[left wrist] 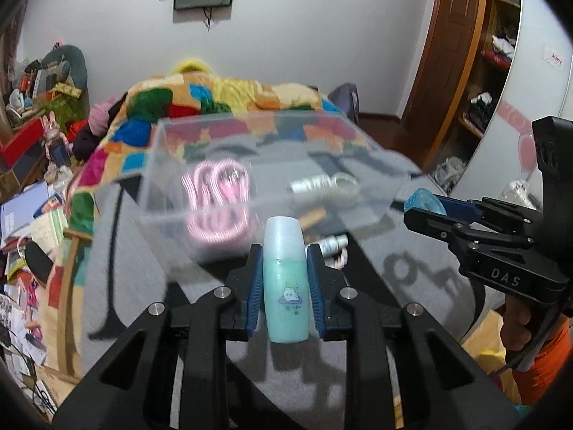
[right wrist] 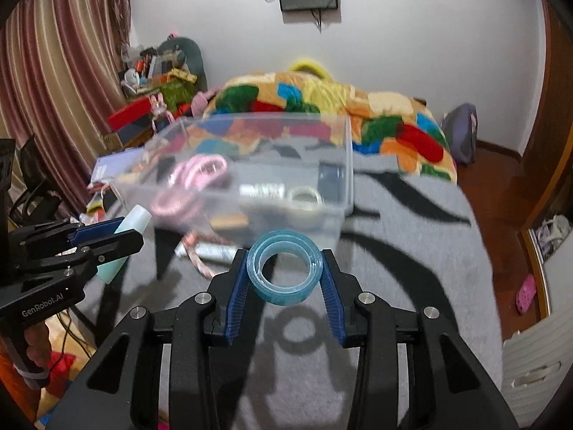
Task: Organize objects
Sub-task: 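Drop green bottle into the box with left tool while right tool drops blue tape, then grasp toothpaste tube with left tool while right tool grasps braided bracelet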
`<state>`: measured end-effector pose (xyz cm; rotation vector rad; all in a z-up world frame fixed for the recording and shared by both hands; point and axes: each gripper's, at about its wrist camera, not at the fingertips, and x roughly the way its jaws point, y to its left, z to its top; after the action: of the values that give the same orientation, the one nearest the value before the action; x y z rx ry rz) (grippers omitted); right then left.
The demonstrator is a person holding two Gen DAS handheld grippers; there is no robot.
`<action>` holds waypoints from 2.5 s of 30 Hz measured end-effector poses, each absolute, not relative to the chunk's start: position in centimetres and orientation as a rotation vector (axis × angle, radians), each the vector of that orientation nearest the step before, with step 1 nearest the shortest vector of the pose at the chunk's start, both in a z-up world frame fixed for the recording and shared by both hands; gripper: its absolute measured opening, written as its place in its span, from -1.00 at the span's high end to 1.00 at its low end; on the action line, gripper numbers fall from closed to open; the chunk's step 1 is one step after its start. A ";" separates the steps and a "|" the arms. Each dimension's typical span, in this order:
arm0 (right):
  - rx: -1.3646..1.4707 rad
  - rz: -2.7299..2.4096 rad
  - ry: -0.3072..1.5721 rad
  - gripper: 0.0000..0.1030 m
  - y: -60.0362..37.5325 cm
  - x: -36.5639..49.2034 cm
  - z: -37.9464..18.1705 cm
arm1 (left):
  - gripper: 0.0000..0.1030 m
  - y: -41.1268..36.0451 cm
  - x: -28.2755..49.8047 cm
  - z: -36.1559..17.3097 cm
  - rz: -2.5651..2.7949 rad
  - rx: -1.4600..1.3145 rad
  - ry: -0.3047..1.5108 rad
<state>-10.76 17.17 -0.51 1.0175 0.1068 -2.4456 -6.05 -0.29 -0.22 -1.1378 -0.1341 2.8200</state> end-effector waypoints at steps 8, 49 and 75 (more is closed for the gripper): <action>0.888 -2.500 0.062 0.31 15.4 -12.7 3.7 | 0.54 -2.5 -8.4 2.4 2.868 -1.062 -0.164; 0.954 -2.414 0.225 0.09 12.9 -14.1 1.7 | 0.09 -3.5 -9.3 2.1 2.865 -1.091 -0.156; 1.212 -2.356 0.227 0.76 13.9 -14.0 -6.7 | 0.09 -2.2 -9.2 -6.3 2.704 -1.403 -0.135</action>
<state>-13.96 13.93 -6.75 1.2121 0.2271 -2.3556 -9.20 -2.17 -6.35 -1.4031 -0.1345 2.7035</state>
